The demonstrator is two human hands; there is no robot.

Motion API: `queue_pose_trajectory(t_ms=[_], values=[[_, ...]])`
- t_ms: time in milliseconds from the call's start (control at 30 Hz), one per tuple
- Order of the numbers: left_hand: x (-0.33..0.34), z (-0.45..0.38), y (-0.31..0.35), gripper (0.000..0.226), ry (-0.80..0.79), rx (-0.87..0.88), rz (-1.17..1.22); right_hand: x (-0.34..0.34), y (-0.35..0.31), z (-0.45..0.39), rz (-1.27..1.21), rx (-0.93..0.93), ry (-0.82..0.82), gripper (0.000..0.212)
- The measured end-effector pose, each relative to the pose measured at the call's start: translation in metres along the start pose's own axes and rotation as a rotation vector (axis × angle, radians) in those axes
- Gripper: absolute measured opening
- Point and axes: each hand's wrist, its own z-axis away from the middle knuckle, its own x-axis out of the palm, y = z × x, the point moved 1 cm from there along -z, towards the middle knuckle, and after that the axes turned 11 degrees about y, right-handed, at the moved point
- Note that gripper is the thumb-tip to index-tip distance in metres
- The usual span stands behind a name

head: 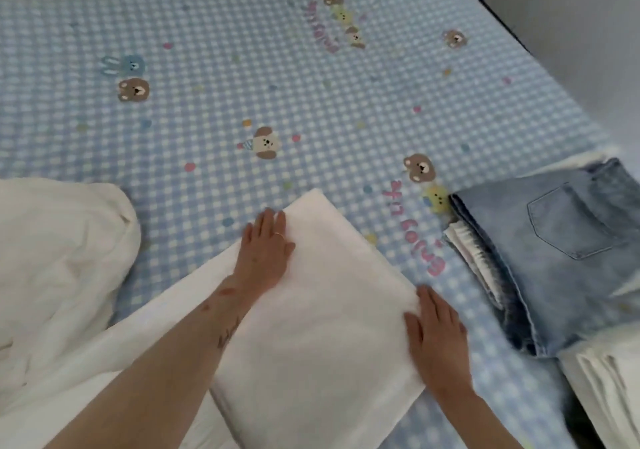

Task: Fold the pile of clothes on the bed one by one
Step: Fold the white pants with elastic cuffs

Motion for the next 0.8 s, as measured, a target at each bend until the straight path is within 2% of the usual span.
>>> queue_pose_trajectory(t_ms=[100,167,233,300,367,433,533,667,700,767,800], values=[[-0.014,-0.052,0.027,0.067,0.033,-0.128,0.284,0.003,0.011,-0.009,-0.142,0.050,-0.018,0.050],[-0.024,-0.075,0.042,0.061,-0.039,-0.180,0.406,-0.004,0.014,-0.015,-0.244,0.134,-0.065,0.042],[-0.039,-0.087,0.048,0.039,-0.098,-0.184,0.481,-0.014,0.010,-0.017,-0.317,0.164,-0.063,0.026],[-0.062,-0.084,0.041,0.013,-0.086,-0.157,0.584,-0.030,0.001,-0.010,-0.381,0.147,-0.035,0.014],[-0.089,-0.072,0.020,0.008,-0.071,-0.144,0.635,-0.051,-0.014,0.006,-0.494,0.127,-0.012,0.008],[-0.119,-0.049,-0.007,0.014,-0.082,-0.116,0.603,-0.076,-0.035,0.028,-0.655,0.148,-0.041,0.022],[-0.154,0.003,-0.054,0.020,-0.080,-0.073,0.520,-0.104,-0.076,0.070,-0.792,0.110,-0.191,0.026],[-0.176,0.101,-0.133,0.025,0.080,-0.061,0.428,-0.120,-0.148,0.144,-0.811,-0.064,-0.278,0.036],[-0.176,0.125,-0.151,0.026,0.111,-0.071,0.398,-0.119,-0.161,0.163,-0.755,-0.130,-0.262,0.036],[-0.176,0.171,-0.189,0.028,0.159,-0.105,0.315,-0.109,-0.191,0.204,-0.669,-0.287,-0.179,0.022],[-0.177,0.192,-0.207,0.029,0.172,-0.116,0.269,-0.102,-0.204,0.225,-0.668,-0.350,-0.242,0.017]])
